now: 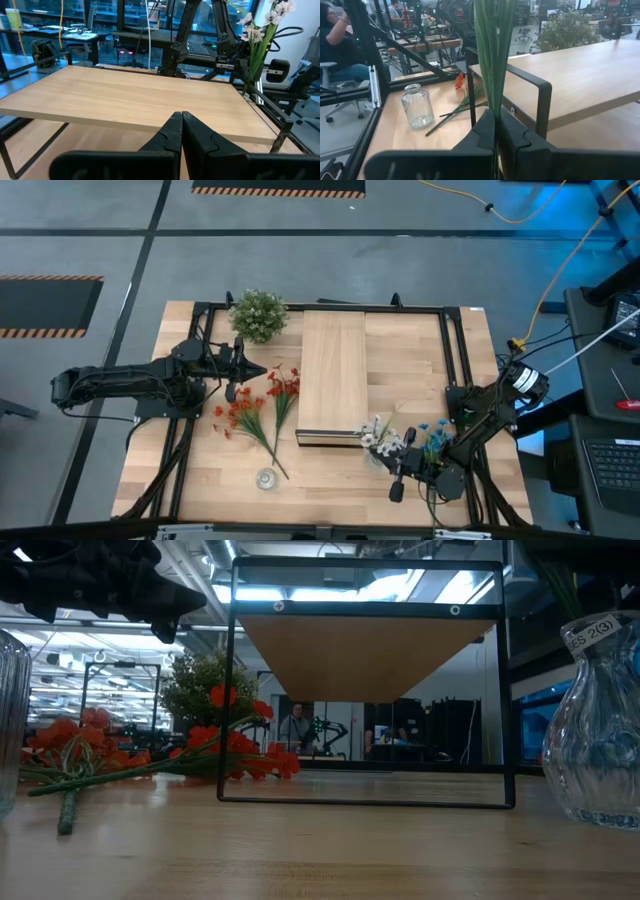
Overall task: Pick and place flowers into a vace then onto a shelf
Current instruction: Put the white flowers into the right transparent flower vase
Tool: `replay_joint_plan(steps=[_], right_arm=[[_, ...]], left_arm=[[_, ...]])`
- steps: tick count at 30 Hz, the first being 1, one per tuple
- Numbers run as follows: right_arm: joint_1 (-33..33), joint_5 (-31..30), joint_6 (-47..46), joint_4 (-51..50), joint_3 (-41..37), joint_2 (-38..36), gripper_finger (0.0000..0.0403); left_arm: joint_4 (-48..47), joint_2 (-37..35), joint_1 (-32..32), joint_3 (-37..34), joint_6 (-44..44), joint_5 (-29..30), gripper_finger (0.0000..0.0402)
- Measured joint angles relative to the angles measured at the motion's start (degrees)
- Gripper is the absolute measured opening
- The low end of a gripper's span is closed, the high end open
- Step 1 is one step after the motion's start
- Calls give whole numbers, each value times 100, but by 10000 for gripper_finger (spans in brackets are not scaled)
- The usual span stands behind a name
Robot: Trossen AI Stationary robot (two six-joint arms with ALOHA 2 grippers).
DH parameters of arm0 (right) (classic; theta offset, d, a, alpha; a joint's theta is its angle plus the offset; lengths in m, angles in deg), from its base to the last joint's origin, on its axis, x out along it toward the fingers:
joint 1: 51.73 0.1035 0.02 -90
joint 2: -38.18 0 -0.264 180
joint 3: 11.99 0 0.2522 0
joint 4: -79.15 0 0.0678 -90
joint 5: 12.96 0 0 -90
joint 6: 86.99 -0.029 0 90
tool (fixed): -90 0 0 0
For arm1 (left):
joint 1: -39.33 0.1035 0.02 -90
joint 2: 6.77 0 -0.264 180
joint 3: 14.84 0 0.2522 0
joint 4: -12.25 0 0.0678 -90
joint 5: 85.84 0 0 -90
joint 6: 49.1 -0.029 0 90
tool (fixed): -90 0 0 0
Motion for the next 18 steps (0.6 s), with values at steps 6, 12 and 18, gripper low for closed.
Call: replay_joint_plan(steps=[6, 12, 18], right_arm=[[0, 280, -3, -2, 0, 0, 24], [0, 286, 7, 7, 0, 0, 76], [-1, 296, 176, 15, 0, 0, 130]], left_arm=[[-2, 0, 0, 0, 0, 0, 4], [0, 0, 0, 0, 0, 2, 4], [-1, 0, 0, 0, 0, 0, 4]])
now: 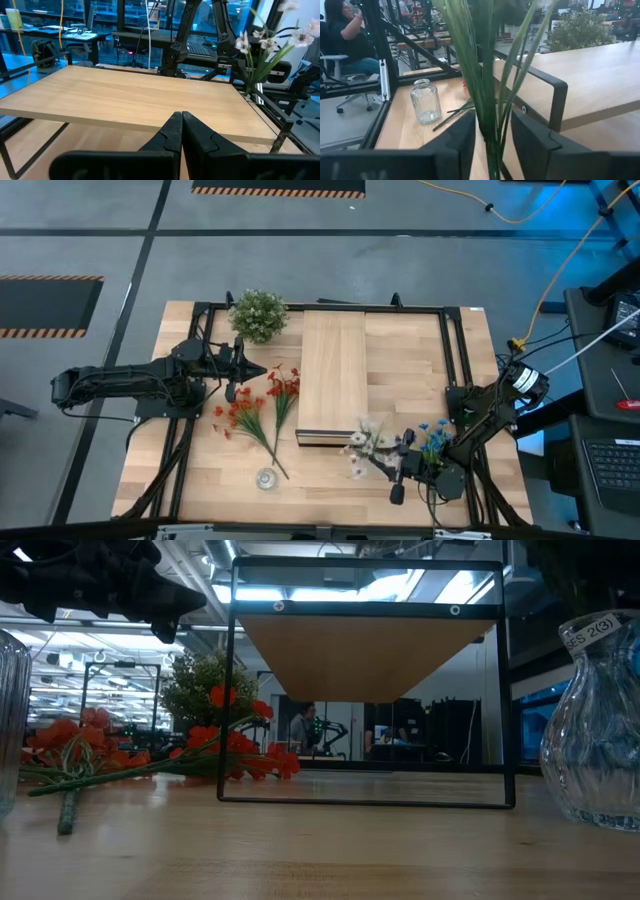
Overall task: Pick and place flowers into a vace then onto a shelf
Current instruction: Put the white flowers into the right transparent flower vase, then put the blue flowers into the right transparent flower vase
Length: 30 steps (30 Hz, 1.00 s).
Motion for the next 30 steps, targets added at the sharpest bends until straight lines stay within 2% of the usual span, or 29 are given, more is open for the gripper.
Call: replay_joint_plan(steps=[5, 10, 15, 19, 26, 28, 30], right_arm=[[31, -69, 419, 204, 21, 0, 153], [238, -183, 1365, 874, 118, -15, 159], [533, -801, 1944, 1069, 233, -199, 159], [765, -1050, 2154, 1084, 245, -406, 159], [1012, -1882, 2549, 1088, 247, -682, 159], [1056, -1903, 2553, 1087, 247, -721, 159], [1092, -1905, 2533, 1102, 247, -744, 159]], left_arm=[[-1, 0, 0, 0, 0, 0, 4], [1, 2, 0, 0, -98, 2, 4], [38, 2, 0, 0, -152, 8, 4], [141, 0, -29, 0, -428, 9, 4], [81, 48, -616, 0, -486, 88, 3], [85, 62, -861, 0, -487, 323, 3], [30, 68, -1136, 0, -461, 823, 3]])
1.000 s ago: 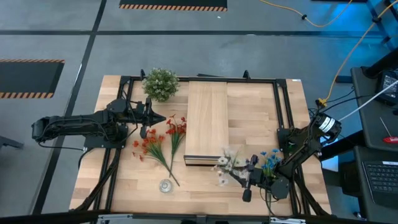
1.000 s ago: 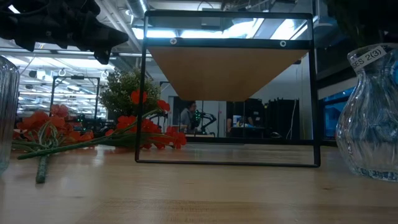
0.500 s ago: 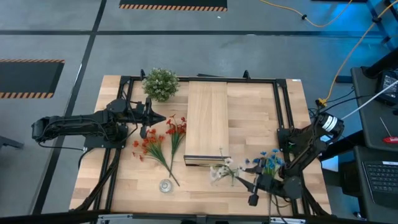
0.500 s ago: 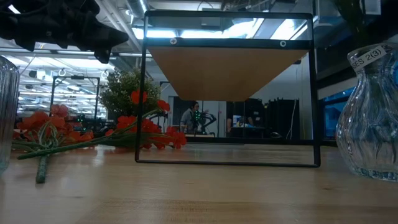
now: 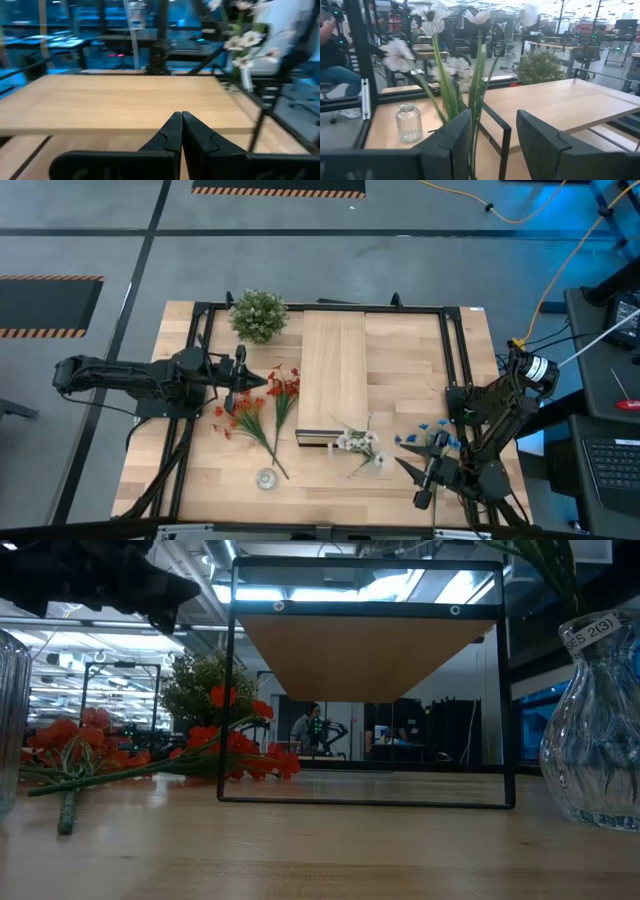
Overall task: Pick and place flowers into a vace then onto a shelf
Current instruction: Put the blue flowers into the right transparent flower vase
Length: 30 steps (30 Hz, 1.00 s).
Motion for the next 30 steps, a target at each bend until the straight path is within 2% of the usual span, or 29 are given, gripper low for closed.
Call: replay_joint_plan(steps=[4, 10, 14, 18, 20, 25, 30], right_arm=[[65, -2, 1, 93, 0, -2, 159], [123, 16, 3, 196, 0, -4, 154], [121, 463, 9, 107, 0, -4, 111], [122, 920, -40, 22, 0, -4, 32], [92, 1064, -195, -82, 0, -4, 9], [-197, 1597, -1317, -1369, 47, -2, 6], [-295, 1628, -1792, -2847, 798, 1, 3]], left_arm=[[-129, 47, -637, 0, 11, 1075, 3], [6, 155, -1593, 2, 59, 2055, 3], [11, 199, -2085, 2, 97, 2676, 3], [11, 197, -2407, 2, 109, 2881, 3], [17, 197, -2517, 2, 109, 2883, 3], [15, 197, -2630, 2, 107, 2886, 3], [-1, 197, -2627, 2, 105, 2892, 3]])
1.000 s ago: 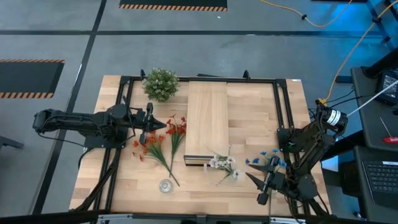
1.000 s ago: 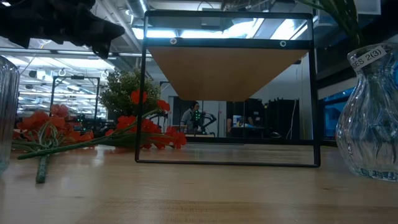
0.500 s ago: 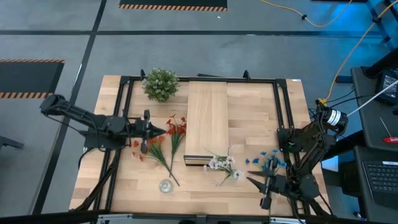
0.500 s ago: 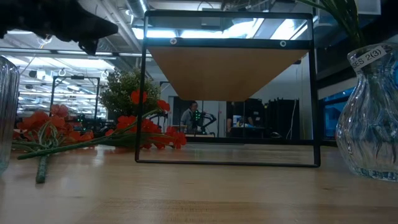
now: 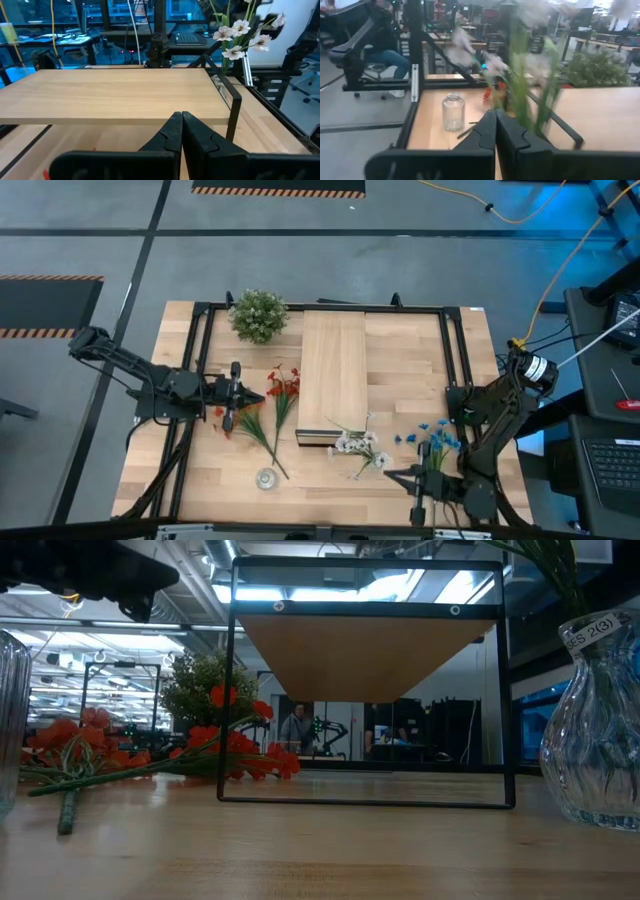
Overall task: Pick and place flowers into a vace then onto a shelf
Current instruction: Put the blue flowers into the right transparent flower vase
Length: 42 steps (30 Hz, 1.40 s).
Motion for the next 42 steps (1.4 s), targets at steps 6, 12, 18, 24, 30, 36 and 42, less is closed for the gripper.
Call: replay_joint_plan(steps=[6, 12, 18, 24, 30, 36, 42], right_arm=[[44, 310, -1932, -3725, 1390, 0, 2], [-252, 1278, -5457, -7543, 2326, 23, 1], [-334, 2113, -7563, -8986, 2583, 24, 1], [-541, 3325, -8415, -9237, 2616, 48, 0], [-587, 4253, -9214, -10165, 2935, 381, 0], [-323, 4677, -10064, -11426, 3898, 1057, 0], [3, 4970, -10845, -12286, 4578, 1669, 0]], left_arm=[[-6, 0, 2, 0, 2, -2, 3], [-17, 0, 2, 0, 2, -2, 3], [-24, 0, 2, 0, -63, -4, 3], [-23, 0, 2, 0, -13, -7, 3], [-56, 0, 2, 0, 4, -7, 3], [-66, -1, 2, 0, 7, -7, 3], [-65, -2, 2, 0, 7, -7, 3]])
